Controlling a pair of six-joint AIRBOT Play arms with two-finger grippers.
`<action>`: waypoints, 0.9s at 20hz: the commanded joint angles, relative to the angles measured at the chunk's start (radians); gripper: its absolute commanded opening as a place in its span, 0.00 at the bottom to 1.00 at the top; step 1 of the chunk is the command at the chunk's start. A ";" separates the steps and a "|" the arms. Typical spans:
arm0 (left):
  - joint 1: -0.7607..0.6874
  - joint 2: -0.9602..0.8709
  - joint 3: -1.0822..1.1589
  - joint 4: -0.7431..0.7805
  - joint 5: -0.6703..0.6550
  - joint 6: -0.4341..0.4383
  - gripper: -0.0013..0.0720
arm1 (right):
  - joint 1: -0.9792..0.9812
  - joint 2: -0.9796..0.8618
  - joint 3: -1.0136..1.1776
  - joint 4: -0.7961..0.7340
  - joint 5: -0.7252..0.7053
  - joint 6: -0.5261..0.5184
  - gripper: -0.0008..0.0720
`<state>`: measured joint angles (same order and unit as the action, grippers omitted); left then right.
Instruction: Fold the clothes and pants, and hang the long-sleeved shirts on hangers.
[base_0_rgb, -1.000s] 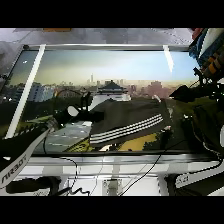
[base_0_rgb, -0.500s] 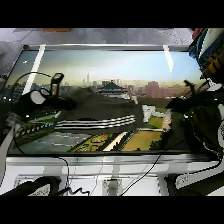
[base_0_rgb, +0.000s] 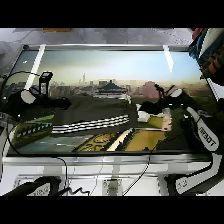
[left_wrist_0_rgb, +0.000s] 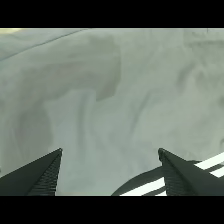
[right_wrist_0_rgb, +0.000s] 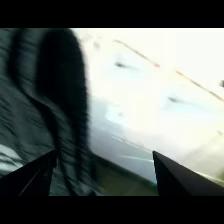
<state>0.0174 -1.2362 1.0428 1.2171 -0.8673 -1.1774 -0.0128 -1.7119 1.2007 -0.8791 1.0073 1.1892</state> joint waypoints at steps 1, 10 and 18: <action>0.003 -0.001 0.001 0.002 0.007 0.000 0.96 | 0.085 -0.032 0.008 -0.002 -0.083 0.063 0.94; 0.003 -0.001 0.001 0.002 0.007 -0.001 0.96 | 0.153 -0.102 0.027 0.118 0.029 -0.026 0.46; 0.003 -0.001 0.001 0.002 0.007 -0.001 0.95 | 0.109 -0.030 0.288 0.122 0.072 -0.005 0.04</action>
<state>0.0204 -1.2369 1.0428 1.2190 -0.8600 -1.1782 0.1272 -1.7790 1.3891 -0.7773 1.0470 1.1656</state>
